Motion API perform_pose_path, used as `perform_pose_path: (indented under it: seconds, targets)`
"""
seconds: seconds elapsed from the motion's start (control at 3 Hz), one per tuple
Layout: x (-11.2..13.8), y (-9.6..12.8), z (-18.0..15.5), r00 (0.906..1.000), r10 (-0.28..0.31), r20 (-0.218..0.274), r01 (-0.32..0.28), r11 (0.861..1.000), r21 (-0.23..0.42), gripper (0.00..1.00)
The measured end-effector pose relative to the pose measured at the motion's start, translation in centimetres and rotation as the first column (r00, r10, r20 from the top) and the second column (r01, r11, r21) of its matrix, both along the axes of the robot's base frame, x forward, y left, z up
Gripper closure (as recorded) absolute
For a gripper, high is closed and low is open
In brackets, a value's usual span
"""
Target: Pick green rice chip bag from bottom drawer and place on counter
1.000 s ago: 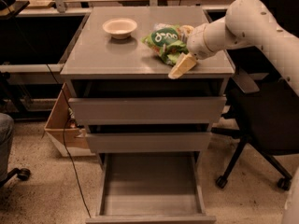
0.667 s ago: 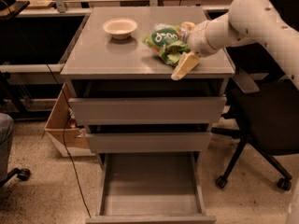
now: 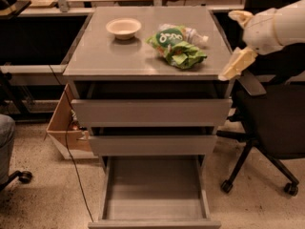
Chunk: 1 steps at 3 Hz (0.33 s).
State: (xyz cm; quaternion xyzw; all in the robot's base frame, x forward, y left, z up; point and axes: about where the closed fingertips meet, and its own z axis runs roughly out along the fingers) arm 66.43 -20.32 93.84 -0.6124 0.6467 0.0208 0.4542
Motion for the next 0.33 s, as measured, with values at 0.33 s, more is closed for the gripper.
perform_pose_path:
  seconds: [0.33]
  targets:
    - [-0.08, -0.23, -0.33, 1.0, -0.003, -0.005, 0.003, 1.0, 0.0, 0.0]
